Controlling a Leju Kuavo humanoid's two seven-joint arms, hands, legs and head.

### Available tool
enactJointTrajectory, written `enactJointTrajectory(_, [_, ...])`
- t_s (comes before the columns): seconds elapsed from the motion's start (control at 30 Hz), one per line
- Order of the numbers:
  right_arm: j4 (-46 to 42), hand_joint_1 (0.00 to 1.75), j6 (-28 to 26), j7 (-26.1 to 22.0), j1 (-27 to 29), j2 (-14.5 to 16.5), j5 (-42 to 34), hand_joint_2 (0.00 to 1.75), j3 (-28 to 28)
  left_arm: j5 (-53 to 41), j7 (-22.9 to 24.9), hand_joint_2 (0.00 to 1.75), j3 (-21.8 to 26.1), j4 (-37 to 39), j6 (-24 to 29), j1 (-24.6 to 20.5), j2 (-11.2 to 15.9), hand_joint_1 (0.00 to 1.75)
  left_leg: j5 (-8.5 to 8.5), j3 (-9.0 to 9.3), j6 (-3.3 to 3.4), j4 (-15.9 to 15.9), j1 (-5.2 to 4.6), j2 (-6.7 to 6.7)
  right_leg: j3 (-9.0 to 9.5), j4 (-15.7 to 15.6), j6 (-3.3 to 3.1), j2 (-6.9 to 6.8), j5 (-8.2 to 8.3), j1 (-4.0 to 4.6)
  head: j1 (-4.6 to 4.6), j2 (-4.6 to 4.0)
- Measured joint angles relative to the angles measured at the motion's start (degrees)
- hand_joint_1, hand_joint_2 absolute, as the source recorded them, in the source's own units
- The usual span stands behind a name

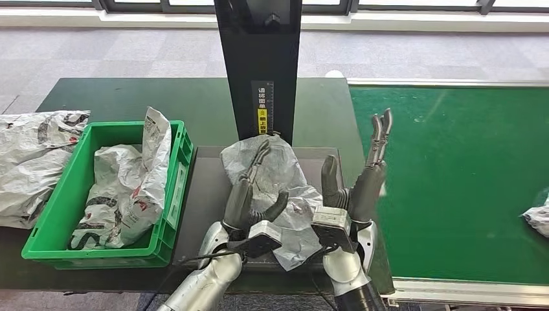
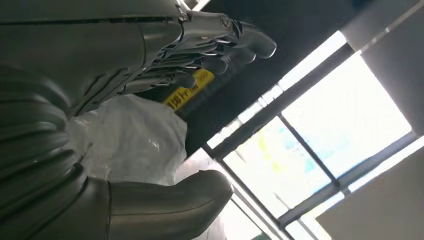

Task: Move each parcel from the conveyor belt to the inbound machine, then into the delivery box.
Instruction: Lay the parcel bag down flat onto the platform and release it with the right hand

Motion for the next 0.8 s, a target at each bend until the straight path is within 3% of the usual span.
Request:
enactJointTrajectory(0.13, [-2.2,0.0,0.0,0.01,0.58,-0.01,0.14,1.75,-1.91,-2.52,0.91,1.75,-0.68,4.94,-0.76,-2.23,-0.86,0.0,0.01,0.06,0.0,0.0,0.0,0.16,-0.01,0.01,0.0,0.12,0.05,0.0,0.0,0.0])
enactJointTrajectory(0.43, [-4.87,0.0,0.0,0.0,1.49,0.0,0.86,1.75,-4.83,-12.61,12.0,1.75,-1.57,18.65,0.34,-8.26,-2.87,0.0,0.03,0.06,0.01,0.0,0.0,0.14,0.02,0.04,-0.02,0.1,0.06,0.0,0.0,0.0])
enactJointTrajectory(0.63, [-5.34,0.0,0.0,0.0,1.61,0.0,0.76,1.75,-5.23,-14.52,14.7,1.75,-2.24,23.27,0.33,-9.74,-3.29,0.0,0.02,0.06,0.01,0.0,0.0,0.17,0.01,0.03,-0.02,0.13,0.05,0.0,0.0,0.0])
enactJointTrajectory(0.8, [-5.34,0.0,0.0,0.0,1.61,-0.02,-0.44,1.75,-5.29,-23.06,24.28,1.75,-4.45,27.95,-3.42,-10.87,-3.35,0.0,0.02,0.06,0.01,0.0,0.0,0.18,0.02,0.04,-0.02,0.12,0.05,0.01,0.0,0.0])
